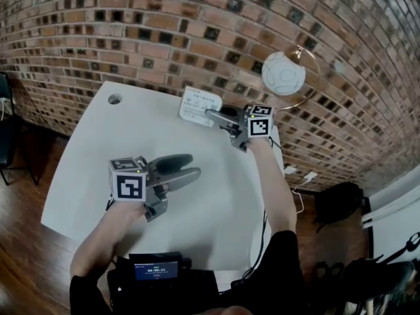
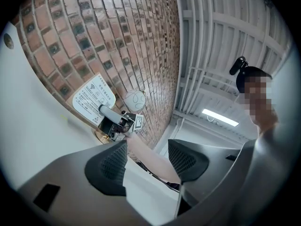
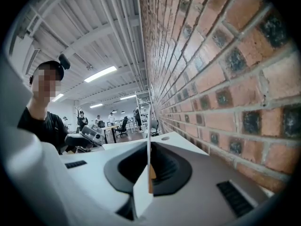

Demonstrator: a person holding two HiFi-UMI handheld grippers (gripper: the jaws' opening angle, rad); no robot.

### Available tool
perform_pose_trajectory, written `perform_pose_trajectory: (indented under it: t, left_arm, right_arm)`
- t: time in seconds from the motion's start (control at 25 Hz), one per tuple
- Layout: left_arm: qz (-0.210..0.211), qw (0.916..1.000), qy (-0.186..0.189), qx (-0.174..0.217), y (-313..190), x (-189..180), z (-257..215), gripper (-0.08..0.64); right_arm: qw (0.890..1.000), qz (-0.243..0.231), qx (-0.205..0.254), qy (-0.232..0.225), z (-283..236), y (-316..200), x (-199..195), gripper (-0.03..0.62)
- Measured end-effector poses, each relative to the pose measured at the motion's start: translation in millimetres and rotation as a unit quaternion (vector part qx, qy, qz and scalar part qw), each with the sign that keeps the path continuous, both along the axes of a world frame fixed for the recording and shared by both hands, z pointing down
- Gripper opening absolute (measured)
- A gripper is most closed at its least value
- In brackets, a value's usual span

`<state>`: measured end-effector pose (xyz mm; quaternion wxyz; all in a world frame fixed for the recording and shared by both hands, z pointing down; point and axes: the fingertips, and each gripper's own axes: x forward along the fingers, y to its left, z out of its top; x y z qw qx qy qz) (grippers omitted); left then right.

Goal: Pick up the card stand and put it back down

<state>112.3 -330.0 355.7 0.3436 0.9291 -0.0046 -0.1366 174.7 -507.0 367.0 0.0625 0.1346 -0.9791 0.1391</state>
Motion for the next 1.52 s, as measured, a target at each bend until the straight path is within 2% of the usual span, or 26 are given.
perform_pose_trajectory:
  t: [0.2,0.48,0.68,1.16,1.52]
  left_arm:
    - [0.001,0.9999,0.002,-0.014,-4,3,11,0.259]
    - [-0.005,0.9997,0.000,-0.024,-10,2,15,0.259]
    - [-0.006,0.9994,0.000,-0.033,-11,0,19,0.259]
    - [-0.022,0.9988,-0.016,-0.041,-19,-4,24,0.259]
    - [-0.013,0.9989,-0.002,-0.046,-18,-2,25,0.259]
  right_arm:
    - [1.000,-0.006,-0.014,0.011,21,-22,0,0.029]
    - [0.999,0.013,-0.038,0.013,52,-56,9,0.029]
    - [0.999,0.021,-0.047,0.001,63,-72,11,0.029]
    - [0.999,0.019,-0.023,0.023,62,-89,2,0.029]
    - [0.998,0.022,-0.033,0.041,77,-100,3,0.034]
